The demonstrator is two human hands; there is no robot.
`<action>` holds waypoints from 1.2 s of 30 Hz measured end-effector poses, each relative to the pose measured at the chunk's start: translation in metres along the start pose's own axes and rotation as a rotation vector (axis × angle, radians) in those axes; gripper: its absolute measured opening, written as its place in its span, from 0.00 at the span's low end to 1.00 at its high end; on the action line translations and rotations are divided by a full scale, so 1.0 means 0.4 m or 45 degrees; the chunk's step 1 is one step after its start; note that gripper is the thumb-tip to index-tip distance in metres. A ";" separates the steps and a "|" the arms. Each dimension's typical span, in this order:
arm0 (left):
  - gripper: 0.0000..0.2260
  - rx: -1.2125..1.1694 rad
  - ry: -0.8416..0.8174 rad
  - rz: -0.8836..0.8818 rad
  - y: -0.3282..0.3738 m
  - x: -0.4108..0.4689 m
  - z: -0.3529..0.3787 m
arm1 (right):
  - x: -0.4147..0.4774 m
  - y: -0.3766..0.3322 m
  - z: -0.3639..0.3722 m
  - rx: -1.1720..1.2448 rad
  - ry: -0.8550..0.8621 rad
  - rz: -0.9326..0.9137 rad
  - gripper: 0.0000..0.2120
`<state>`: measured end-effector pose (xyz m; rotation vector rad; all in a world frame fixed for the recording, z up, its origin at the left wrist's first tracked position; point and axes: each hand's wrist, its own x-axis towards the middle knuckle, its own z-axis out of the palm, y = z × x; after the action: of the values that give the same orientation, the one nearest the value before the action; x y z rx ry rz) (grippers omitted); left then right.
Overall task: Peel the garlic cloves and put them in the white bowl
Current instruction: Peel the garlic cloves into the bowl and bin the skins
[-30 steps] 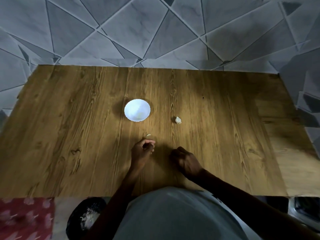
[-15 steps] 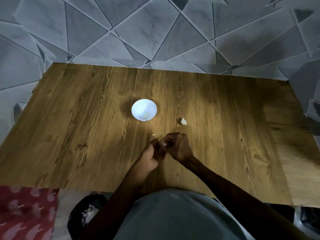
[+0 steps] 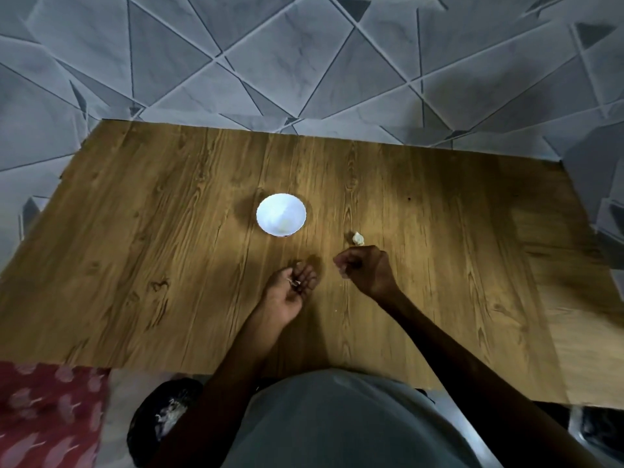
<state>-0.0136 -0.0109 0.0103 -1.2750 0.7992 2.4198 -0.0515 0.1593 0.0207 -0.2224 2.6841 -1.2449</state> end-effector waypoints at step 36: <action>0.14 0.034 0.049 0.041 0.034 -0.023 -0.080 | -0.170 0.077 0.098 -0.529 -0.223 -0.328 0.19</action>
<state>0.0062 -0.0409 0.0082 -1.3126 0.8658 2.4078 0.0214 0.1641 -0.0213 -0.7152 2.7884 -0.6628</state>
